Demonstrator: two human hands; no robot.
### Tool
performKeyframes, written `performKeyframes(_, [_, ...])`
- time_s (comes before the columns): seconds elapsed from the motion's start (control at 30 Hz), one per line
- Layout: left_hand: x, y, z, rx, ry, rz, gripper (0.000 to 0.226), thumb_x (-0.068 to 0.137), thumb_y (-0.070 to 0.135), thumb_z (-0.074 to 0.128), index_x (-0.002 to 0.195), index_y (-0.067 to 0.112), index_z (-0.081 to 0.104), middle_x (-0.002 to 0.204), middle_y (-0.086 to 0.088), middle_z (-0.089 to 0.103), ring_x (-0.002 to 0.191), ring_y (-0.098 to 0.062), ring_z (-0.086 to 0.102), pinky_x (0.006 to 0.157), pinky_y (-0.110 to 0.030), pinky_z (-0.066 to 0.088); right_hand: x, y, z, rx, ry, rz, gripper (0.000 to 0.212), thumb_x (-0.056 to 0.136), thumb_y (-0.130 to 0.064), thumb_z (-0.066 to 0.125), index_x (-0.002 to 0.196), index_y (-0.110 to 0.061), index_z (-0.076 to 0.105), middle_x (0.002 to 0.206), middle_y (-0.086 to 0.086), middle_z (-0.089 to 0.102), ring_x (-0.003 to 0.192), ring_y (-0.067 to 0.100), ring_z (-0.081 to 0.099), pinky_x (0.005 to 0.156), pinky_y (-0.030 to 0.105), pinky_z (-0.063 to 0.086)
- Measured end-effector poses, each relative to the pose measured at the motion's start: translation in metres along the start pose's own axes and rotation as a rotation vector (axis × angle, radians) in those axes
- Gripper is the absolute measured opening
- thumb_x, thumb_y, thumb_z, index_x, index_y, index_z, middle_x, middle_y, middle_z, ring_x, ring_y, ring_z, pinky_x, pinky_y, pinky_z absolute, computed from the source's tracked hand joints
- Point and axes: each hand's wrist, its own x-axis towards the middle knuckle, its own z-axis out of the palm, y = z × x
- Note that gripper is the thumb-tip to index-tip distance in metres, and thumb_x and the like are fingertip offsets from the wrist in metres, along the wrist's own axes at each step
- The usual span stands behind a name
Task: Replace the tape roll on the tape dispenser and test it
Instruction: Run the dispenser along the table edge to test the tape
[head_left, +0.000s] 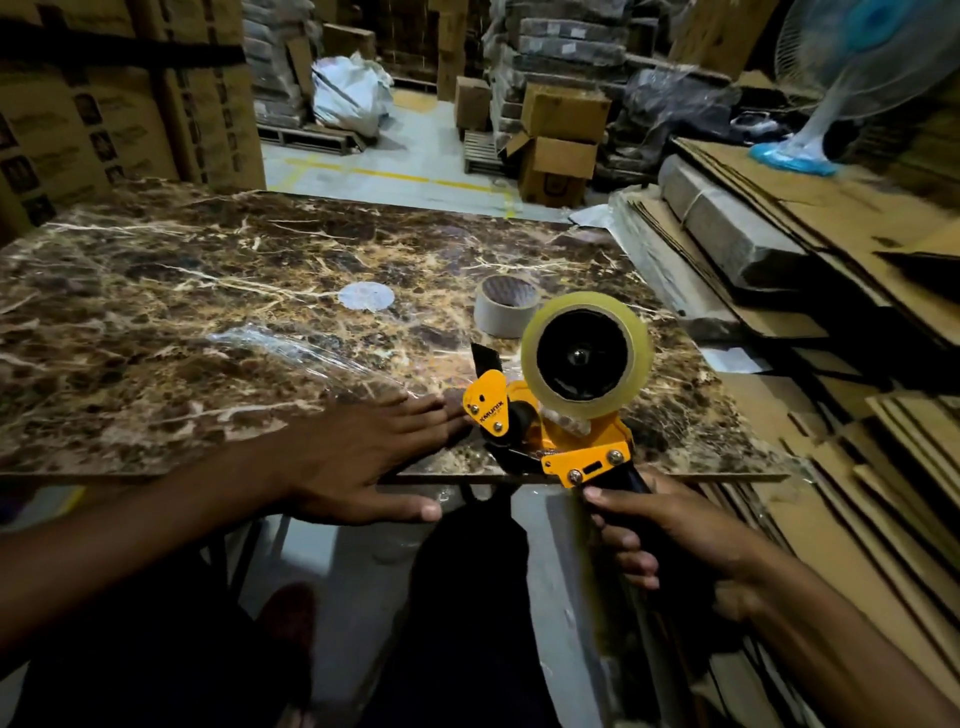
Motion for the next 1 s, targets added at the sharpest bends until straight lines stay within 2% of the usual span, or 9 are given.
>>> performKeyframes(0.17, [0.009,0.025,0.002,0.055,-0.002,0.014,0.093,0.097,0.080,0.030,0.167,0.037,-0.014,0.174,0.018,-0.020,0.161,-0.009,-0.021,0.132,-0.032,-0.010,-0.035,0.023,-0.026,0.039,0.071,0.002,0.028,0.082,-0.028,0.083,0.078,-0.009,0.063,0.060,0.006,0.041,0.040,0.014,0.038,0.038,0.024,0.033])
performKeyframes(0.47, [0.027,0.051,0.008,0.061,0.022,0.089,0.093,0.094,0.085,0.026,0.166,0.042,-0.013,0.174,0.021,-0.018,0.162,-0.009,-0.019,0.133,-0.037,-0.009,-0.094,0.062,-0.056,0.042,0.158,0.022,0.025,0.077,-0.025,0.087,0.076,-0.014,0.065,0.063,0.009,0.044,0.044,0.017,0.042,0.042,0.027,0.037])
performKeyframes(0.63, [0.030,0.053,0.007,0.072,0.009,0.096,0.091,0.094,0.083,0.029,0.165,0.046,-0.012,0.175,0.020,-0.017,0.163,-0.012,-0.018,0.134,-0.043,-0.005,-0.109,0.076,-0.058,-0.144,0.313,0.043,0.074,0.055,-0.034,0.091,0.115,-0.009,0.056,0.064,0.011,0.056,0.050,0.018,0.047,0.047,0.029,0.041])
performKeyframes(0.67, [0.030,0.053,0.008,0.076,0.010,0.098,0.090,0.094,0.084,0.028,0.165,0.047,-0.013,0.175,0.020,-0.017,0.163,-0.013,-0.017,0.134,-0.044,-0.005,-0.111,0.078,-0.057,-0.167,0.343,0.047,0.075,0.057,-0.034,0.094,0.119,-0.014,0.056,0.070,0.011,0.064,0.054,0.020,0.053,0.051,0.029,0.044])
performKeyframes(0.73, [0.030,0.054,0.009,0.088,0.010,0.101,0.089,0.093,0.085,0.026,0.164,0.049,-0.014,0.175,0.019,-0.017,0.163,-0.016,-0.017,0.134,-0.047,-0.004,-0.112,0.083,-0.055,-0.190,0.417,0.039,0.086,0.055,-0.037,0.099,0.128,-0.022,0.054,0.101,0.007,0.076,0.078,0.021,0.069,0.067,0.032,0.051])
performKeyframes(0.8, [0.031,0.055,0.010,0.111,0.015,0.106,0.090,0.093,0.086,0.024,0.164,0.049,-0.016,0.175,0.018,-0.016,0.164,-0.018,-0.016,0.134,-0.049,-0.003,-0.113,0.089,-0.057,-0.237,0.434,0.041,0.111,0.047,-0.053,0.097,0.142,-0.023,0.048,0.132,0.007,0.066,0.102,0.018,0.072,0.083,0.035,0.055])
performKeyframes(0.83, [0.031,0.055,0.011,0.118,0.019,0.109,0.091,0.092,0.087,0.023,0.164,0.048,-0.016,0.175,0.017,-0.016,0.164,-0.019,-0.015,0.134,-0.050,-0.003,-0.114,0.095,-0.062,-0.261,0.418,0.058,0.120,0.045,-0.060,0.096,0.147,-0.025,0.044,0.140,0.010,0.061,0.106,0.019,0.070,0.086,0.038,0.056])
performKeyframes(0.93, [0.032,0.054,0.012,0.119,0.030,0.112,0.095,0.091,0.087,0.024,0.166,0.042,-0.016,0.175,0.017,-0.018,0.164,-0.017,-0.016,0.134,-0.050,-0.003,-0.111,0.110,-0.073,-0.193,0.438,0.107,0.124,0.045,-0.058,0.099,0.150,-0.029,0.041,0.137,0.021,0.058,0.097,0.028,0.071,0.083,0.047,0.061])
performKeyframes(1.0, [0.033,0.054,0.014,0.124,0.037,0.111,0.097,0.092,0.087,0.025,0.166,0.040,-0.016,0.175,0.018,-0.018,0.164,-0.016,-0.017,0.134,-0.049,-0.004,-0.111,0.105,-0.058,-0.176,0.451,0.077,0.114,0.049,-0.056,0.099,0.146,-0.030,0.045,0.132,0.013,0.062,0.097,0.028,0.072,0.083,0.047,0.061])
